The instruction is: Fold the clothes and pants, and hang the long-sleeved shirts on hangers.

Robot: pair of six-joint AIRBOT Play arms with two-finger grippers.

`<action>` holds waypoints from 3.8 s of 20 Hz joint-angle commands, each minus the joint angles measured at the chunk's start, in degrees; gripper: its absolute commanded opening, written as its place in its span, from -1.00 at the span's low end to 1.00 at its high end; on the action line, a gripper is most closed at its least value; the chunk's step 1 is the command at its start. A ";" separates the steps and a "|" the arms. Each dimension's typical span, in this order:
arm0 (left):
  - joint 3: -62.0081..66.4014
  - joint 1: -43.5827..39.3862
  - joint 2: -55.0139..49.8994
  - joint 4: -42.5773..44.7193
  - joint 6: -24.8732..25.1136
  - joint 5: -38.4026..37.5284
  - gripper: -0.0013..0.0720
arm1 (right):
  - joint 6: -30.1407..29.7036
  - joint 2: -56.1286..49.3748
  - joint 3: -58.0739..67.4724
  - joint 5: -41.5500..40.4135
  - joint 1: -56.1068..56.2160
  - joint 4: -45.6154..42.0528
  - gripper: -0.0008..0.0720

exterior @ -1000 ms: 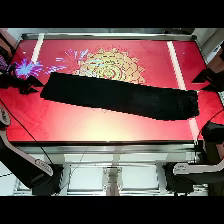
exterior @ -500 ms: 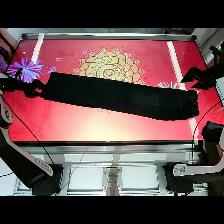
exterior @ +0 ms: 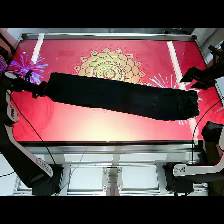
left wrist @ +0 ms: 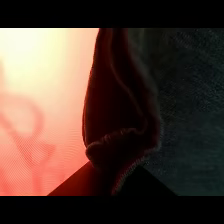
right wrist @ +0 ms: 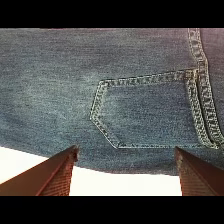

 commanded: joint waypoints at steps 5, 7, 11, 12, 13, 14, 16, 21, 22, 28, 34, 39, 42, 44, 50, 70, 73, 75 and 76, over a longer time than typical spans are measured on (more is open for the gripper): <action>0.11 6.45 7.78 15.74 -0.22 -7.93 -0.90 | 0.02 0.04 0.00 1.62 0.04 0.04 0.89; 0.09 9.29 11.41 20.24 -0.24 -8.26 -0.90 | 0.04 0.04 0.00 2.43 0.07 0.24 0.89; 0.04 12.81 16.22 20.02 0.11 -8.79 -0.90 | 0.02 0.04 0.00 3.23 0.04 0.22 0.89; 0.04 12.68 17.07 19.85 0.48 -9.31 -0.90 | 0.02 0.04 0.00 3.21 0.04 0.22 0.89; 0.04 11.96 17.84 19.50 0.46 -9.51 -0.90 | 0.00 0.04 0.00 3.17 0.04 0.20 0.89; 0.04 10.75 18.60 19.30 0.48 -9.57 -0.90 | 0.00 0.04 0.00 3.15 0.04 0.20 0.89; 0.04 7.52 19.54 19.32 0.46 -9.62 -0.90 | 0.00 0.04 0.00 2.80 0.04 -0.02 0.89; 0.04 -4.63 20.00 19.17 0.39 -10.05 -0.90 | 0.00 0.02 0.00 2.38 0.04 -1.09 0.89; 0.04 -7.54 20.00 19.17 0.39 -10.08 -0.90 | -0.02 0.02 0.00 2.36 0.04 -1.09 0.89; 0.07 -22.43 20.00 19.12 -1.44 -9.88 -0.90 | -1.14 0.02 0.00 2.29 0.04 -1.29 0.89; 0.09 -33.07 19.98 11.26 -9.49 -2.05 -0.90 | -1.14 0.02 0.00 1.49 0.04 -1.27 0.89; 0.07 -37.18 19.71 7.48 -11.26 -0.79 -0.90 | -1.16 0.02 0.00 1.95 0.04 -1.27 0.89; 0.07 -38.75 19.71 6.19 -11.23 -0.85 -0.90 | -1.14 0.02 0.00 1.95 0.04 -1.27 0.89; 0.07 -39.74 19.71 5.51 -11.23 -0.92 -0.90 | -1.14 0.02 0.00 1.97 0.04 -1.27 0.89; 0.04 -42.88 19.28 5.07 -11.21 -4.61 -0.90 | -1.14 0.02 0.00 2.60 0.04 -1.27 0.89; 0.04 -43.95 17.75 5.29 -7.10 -8.00 0.05 | -1.14 0.02 0.00 3.15 0.04 -1.25 0.89; 0.02 -36.57 19.93 7.26 -7.13 -8.33 0.06 | -1.11 0.02 -0.02 3.50 0.35 -0.17 0.89; -0.42 -30.93 20.00 7.65 -7.17 -8.70 0.06 | -1.11 0.02 -0.42 3.23 1.86 1.68 0.89; -1.25 -28.09 20.00 7.93 -7.17 -8.61 0.06 | -1.11 0.02 -0.87 2.97 3.34 2.43 0.89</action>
